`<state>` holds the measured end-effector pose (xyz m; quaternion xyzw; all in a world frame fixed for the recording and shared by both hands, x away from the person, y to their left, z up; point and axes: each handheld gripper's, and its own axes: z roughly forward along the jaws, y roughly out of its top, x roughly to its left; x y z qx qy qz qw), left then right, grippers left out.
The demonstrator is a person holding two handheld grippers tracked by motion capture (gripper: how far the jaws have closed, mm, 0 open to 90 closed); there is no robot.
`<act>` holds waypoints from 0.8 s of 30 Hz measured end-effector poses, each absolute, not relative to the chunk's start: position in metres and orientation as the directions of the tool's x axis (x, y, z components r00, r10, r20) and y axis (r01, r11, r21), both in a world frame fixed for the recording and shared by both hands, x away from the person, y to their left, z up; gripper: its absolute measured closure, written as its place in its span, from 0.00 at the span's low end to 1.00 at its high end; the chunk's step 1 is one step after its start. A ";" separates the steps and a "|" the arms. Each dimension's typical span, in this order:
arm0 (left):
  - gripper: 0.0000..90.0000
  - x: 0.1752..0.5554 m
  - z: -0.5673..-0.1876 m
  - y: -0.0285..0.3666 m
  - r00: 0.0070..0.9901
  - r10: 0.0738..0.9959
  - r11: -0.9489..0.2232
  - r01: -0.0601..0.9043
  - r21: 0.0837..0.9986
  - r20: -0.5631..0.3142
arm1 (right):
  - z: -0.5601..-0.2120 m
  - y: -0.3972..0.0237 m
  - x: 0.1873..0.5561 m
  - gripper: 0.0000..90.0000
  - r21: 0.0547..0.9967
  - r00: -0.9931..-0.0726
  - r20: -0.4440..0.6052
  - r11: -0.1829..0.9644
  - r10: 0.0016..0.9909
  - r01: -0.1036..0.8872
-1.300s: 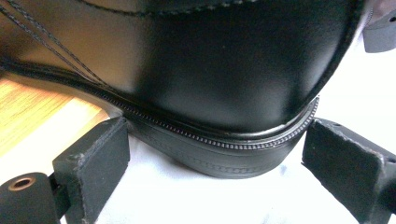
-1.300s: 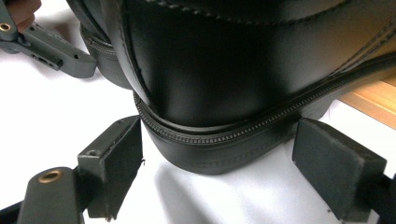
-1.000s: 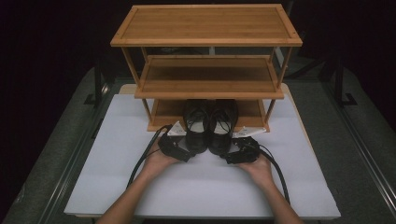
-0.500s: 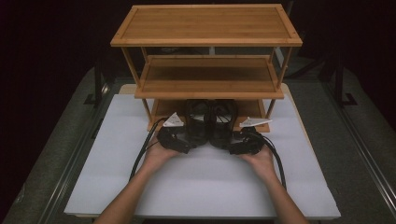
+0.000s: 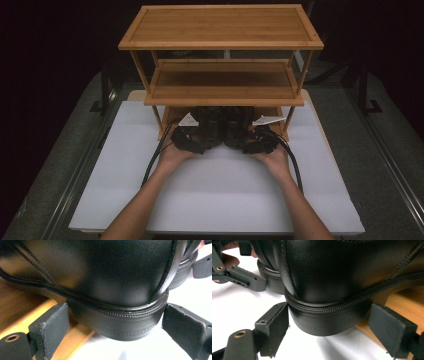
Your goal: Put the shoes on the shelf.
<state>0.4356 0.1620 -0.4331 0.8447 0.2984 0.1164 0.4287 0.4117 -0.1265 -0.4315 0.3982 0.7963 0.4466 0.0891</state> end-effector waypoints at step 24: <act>0.08 0.466 -0.442 0.154 0.771 0.635 -0.490 0.439 0.753 -0.036 | -0.446 -0.123 0.441 0.22 0.772 -0.633 0.157 0.306 0.758 0.558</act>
